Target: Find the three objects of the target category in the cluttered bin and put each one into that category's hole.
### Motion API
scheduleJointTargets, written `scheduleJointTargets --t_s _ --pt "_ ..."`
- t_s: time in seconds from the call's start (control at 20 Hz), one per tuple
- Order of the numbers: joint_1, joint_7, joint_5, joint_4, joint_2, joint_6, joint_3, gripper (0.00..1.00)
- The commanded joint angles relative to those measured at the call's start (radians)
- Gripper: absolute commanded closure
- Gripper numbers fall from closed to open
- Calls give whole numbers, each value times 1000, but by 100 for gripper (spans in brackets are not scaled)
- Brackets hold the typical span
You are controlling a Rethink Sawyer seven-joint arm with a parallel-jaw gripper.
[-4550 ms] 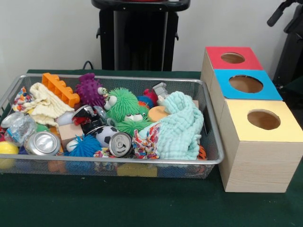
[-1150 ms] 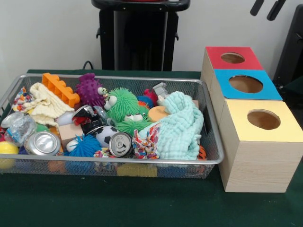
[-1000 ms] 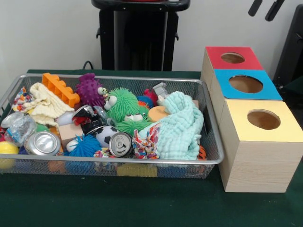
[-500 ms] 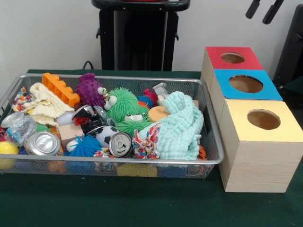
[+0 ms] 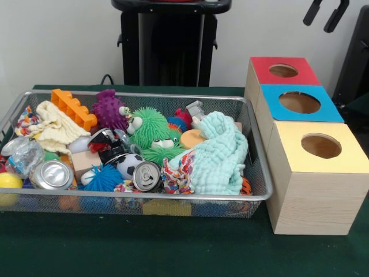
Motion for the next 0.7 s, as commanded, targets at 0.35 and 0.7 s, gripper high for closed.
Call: scheduleJointTargets --t_s 0.35,0.7 --pt "-37 -16 -62 98 -8 -31 117 0" --pt "-38 -18 -66 99 -5 -42 116 0"
